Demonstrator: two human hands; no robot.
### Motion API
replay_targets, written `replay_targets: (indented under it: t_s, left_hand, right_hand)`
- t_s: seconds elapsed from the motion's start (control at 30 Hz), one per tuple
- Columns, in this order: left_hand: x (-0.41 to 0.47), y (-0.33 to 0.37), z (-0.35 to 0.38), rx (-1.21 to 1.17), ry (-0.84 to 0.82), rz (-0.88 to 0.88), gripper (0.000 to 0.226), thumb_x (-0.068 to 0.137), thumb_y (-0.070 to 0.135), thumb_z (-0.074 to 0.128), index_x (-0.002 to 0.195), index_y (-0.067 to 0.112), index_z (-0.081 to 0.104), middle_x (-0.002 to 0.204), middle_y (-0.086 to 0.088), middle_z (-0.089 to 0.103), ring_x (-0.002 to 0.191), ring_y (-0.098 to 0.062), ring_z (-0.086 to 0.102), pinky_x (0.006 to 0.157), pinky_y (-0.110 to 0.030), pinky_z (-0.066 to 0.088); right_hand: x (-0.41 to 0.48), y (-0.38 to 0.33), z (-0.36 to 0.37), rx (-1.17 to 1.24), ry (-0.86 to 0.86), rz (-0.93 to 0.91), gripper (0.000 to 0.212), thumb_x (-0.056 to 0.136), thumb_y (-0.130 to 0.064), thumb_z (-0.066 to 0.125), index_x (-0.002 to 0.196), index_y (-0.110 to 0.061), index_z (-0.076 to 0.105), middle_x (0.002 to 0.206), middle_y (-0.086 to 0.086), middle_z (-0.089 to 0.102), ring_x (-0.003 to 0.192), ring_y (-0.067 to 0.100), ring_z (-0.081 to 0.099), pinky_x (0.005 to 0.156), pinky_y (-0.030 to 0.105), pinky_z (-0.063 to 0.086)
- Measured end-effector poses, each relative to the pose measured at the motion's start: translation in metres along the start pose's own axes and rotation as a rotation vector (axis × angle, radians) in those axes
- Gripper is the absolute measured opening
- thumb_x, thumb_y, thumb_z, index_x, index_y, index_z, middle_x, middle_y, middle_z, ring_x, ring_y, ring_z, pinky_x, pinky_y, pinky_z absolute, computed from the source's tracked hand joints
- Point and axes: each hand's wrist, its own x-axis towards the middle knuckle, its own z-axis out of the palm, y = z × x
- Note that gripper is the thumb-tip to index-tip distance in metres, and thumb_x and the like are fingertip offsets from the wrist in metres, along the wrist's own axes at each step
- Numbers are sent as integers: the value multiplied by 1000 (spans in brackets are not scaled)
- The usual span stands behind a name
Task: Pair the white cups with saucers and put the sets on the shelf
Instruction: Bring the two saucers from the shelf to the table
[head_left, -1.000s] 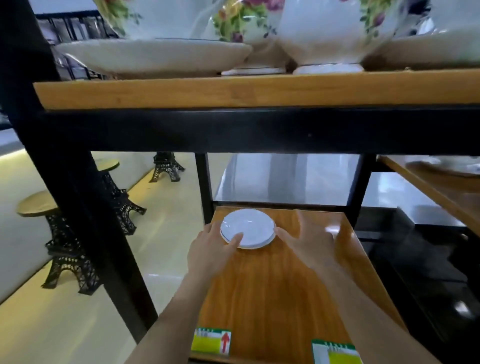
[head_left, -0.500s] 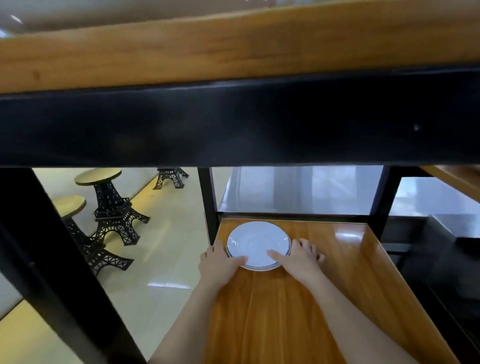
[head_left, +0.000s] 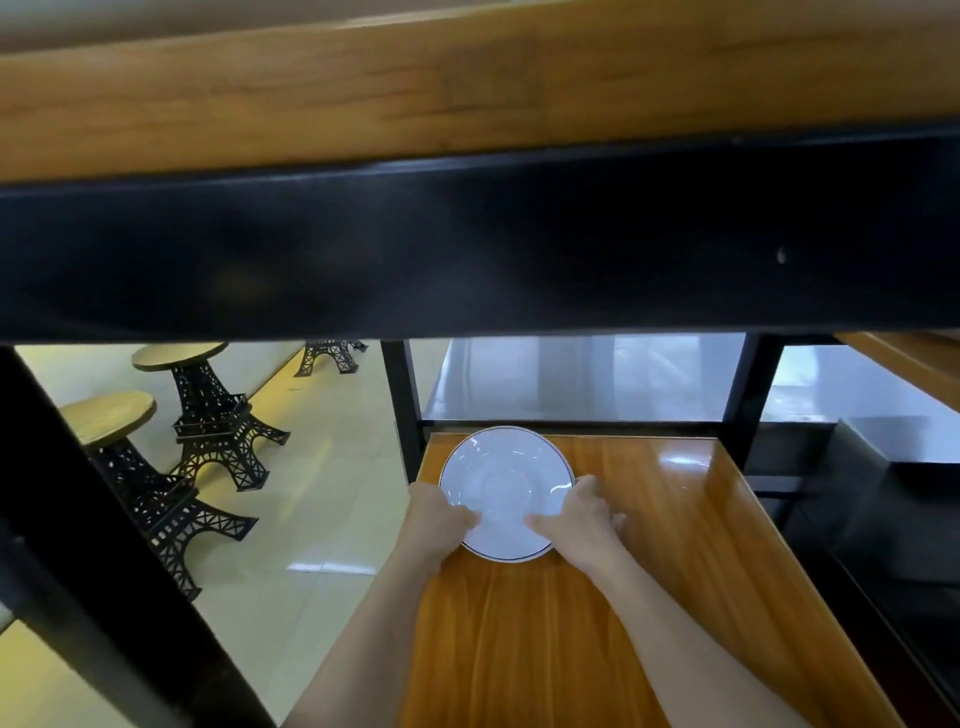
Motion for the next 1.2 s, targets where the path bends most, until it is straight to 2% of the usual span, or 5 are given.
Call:
replay_targets:
  t_s: [0.13, 0.27, 0.87, 1.07, 1.2]
  left_hand:
    - [-13, -2, -4, -68, -9, 37, 63, 78, 3, 68, 129, 0, 30, 116, -13, 52, 105, -29, 55, 79, -42, 56]
    - [-38, -7, -8, -269, -44, 79, 56, 71, -1, 72, 115, 17, 43, 110, -6, 57, 94, -25, 60, 51, -32, 58]
    - [-297, -59, -4, -511, 26, 215, 46, 76, 9, 72, 91, 44, 47, 98, 18, 57, 89, -11, 60, 72, -53, 58]
    - [-362, -75, -1, -462, -16, 239, 46, 71, 10, 76, 103, 25, 46, 105, 3, 59, 99, -24, 60, 84, -60, 51]
    - [-392, -66, 21, -428, -118, 313, 50, 73, 12, 75, 113, 19, 45, 108, 0, 59, 96, -19, 60, 68, -31, 56]
  right_hand:
    - [-18, 1, -10, 215, -17, -73, 54, 76, -29, 71, 102, -19, 25, 105, 0, 51, 87, 14, 47, 80, 29, 46]
    - [-41, 4, -23, 480, -32, -134, 61, 73, -16, 77, 107, -25, 27, 106, -2, 49, 82, 8, 52, 45, 8, 43]
    - [-244, 62, -53, 938, -21, -213, 54, 72, -13, 74, 112, -32, 42, 98, -21, 52, 86, 0, 55, 53, 7, 44]
    - [-319, 91, -70, 907, 63, -253, 42, 71, -12, 74, 90, -38, 48, 93, -20, 57, 75, -14, 57, 54, 4, 43]
    - [-364, 115, -106, 867, 222, -203, 39, 73, -23, 74, 93, -40, 45, 93, -26, 52, 84, -1, 55, 61, 12, 42]
